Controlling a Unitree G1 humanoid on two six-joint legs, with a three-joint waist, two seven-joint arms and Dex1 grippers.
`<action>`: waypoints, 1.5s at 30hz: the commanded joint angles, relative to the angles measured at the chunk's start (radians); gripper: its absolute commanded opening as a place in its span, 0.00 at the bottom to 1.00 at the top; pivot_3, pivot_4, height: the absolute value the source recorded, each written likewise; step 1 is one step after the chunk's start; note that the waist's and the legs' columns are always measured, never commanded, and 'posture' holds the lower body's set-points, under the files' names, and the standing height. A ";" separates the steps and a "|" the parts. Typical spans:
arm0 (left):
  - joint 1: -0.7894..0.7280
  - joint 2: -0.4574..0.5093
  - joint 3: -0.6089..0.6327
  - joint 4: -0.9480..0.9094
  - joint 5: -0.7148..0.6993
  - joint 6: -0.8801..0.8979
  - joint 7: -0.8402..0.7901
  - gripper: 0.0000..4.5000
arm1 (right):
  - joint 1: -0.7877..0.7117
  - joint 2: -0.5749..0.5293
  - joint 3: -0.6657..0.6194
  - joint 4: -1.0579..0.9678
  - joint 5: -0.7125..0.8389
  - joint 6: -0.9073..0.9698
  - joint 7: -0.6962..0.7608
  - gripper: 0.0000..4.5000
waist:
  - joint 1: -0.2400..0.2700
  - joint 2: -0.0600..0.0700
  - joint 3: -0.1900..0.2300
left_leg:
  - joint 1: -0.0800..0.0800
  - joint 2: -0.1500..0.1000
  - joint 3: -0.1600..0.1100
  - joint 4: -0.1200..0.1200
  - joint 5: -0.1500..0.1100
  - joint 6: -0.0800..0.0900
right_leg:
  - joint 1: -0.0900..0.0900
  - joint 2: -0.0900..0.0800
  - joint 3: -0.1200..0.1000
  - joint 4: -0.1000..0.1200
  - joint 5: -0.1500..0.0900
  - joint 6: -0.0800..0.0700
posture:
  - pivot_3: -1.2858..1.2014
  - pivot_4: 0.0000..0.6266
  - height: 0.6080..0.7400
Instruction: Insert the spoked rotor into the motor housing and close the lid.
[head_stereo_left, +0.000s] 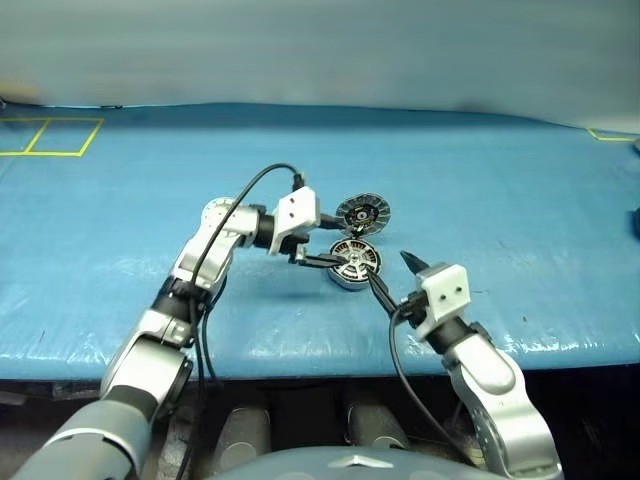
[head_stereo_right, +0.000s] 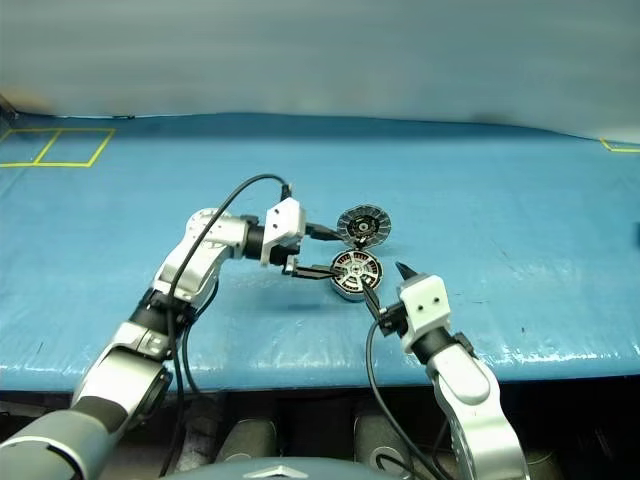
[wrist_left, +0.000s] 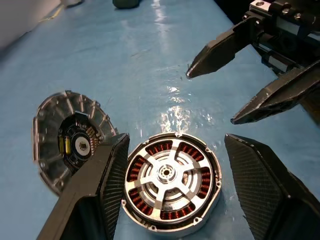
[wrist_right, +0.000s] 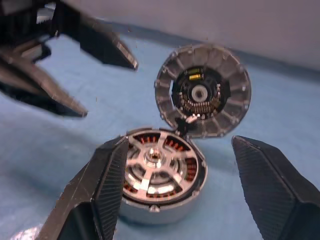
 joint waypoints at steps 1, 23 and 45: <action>0.128 0.018 0.053 -0.144 -0.047 0.059 0.083 0.73 | -0.099 -0.008 0.037 0.094 -0.026 0.014 0.021 0.56 | -0.001 0.000 0.000 | 0.000 0.000 0.000 0.000 0.000 0.000 | 0.000 0.000 0.000 0.000 0.000 -0.001 | 0.52 0.24 1.00; 0.441 0.014 0.083 -0.431 -0.124 0.181 0.357 0.73 | -0.351 -0.043 0.132 0.443 -0.088 0.062 0.118 0.01 | 0.000 0.000 0.000 | 0.002 -0.001 0.001 -0.002 0.000 0.000 | 0.000 -0.002 0.000 0.000 0.001 -0.001 | 0.52 0.24 1.00; 0.395 -0.013 0.131 -0.364 -0.211 0.182 0.398 0.73 | -0.290 0.015 -0.058 0.305 0.089 -0.021 0.121 0.01 | -0.004 0.000 0.000 | 0.015 0.000 0.001 -0.009 0.000 -0.001 | 0.013 -0.001 0.000 -0.007 -0.003 0.003 | 0.52 0.24 1.00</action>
